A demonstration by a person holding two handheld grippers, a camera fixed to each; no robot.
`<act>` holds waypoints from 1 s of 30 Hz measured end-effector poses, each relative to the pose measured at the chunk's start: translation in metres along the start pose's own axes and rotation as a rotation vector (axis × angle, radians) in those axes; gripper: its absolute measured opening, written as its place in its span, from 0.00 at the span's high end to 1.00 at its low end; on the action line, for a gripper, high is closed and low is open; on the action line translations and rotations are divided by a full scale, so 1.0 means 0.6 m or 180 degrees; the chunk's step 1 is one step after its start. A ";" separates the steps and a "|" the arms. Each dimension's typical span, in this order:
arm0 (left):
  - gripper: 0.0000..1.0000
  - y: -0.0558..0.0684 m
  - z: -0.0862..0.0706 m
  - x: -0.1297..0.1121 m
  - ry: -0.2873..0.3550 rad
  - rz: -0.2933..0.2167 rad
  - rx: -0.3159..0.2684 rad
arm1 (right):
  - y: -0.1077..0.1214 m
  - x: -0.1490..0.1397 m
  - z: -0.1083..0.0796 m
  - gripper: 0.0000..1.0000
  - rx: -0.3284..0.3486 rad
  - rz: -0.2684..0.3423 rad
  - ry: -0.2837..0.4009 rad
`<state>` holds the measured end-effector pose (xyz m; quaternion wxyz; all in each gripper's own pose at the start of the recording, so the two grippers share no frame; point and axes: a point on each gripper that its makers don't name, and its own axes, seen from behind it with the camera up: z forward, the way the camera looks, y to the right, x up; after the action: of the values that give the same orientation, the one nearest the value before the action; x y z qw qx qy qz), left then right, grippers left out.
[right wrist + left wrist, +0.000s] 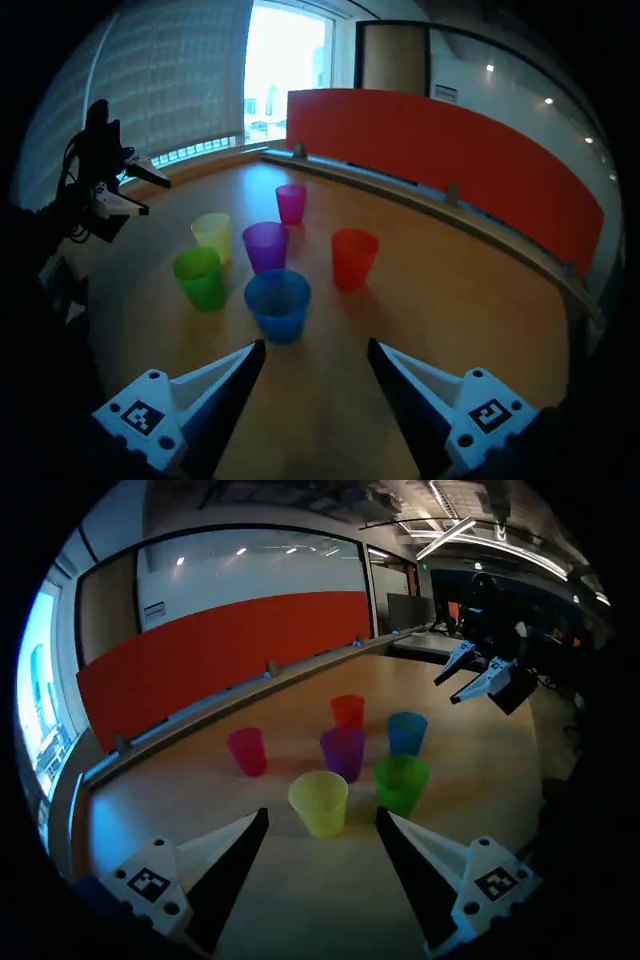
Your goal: Pour water
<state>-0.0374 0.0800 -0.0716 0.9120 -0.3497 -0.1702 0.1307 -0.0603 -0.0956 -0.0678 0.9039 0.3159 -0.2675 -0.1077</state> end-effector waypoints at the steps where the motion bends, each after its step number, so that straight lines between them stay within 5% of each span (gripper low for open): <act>1: 0.00 -0.004 -0.001 0.001 0.0017 -0.0010 0.0031 | 0.003 0.002 -0.001 0.01 -0.0031 0.0004 0.0013; 11: 0.00 -0.070 -0.029 0.033 0.0441 -0.0131 0.0610 | 0.047 0.038 -0.007 0.01 -0.0452 0.0138 0.0334; 20: 0.00 -0.127 -0.056 0.060 0.0765 -0.0189 0.1122 | 0.104 0.089 -0.017 0.01 -0.1000 0.0331 0.0842; 30: 0.00 -0.167 -0.068 0.087 0.1233 -0.0605 0.1590 | 0.162 0.127 -0.056 0.01 -0.1598 0.0687 0.1419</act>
<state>0.0380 0.0021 -0.0200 0.9931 -0.1162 0.0120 0.0138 0.0242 -0.0302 0.0029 0.9957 0.0694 -0.0606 -0.0024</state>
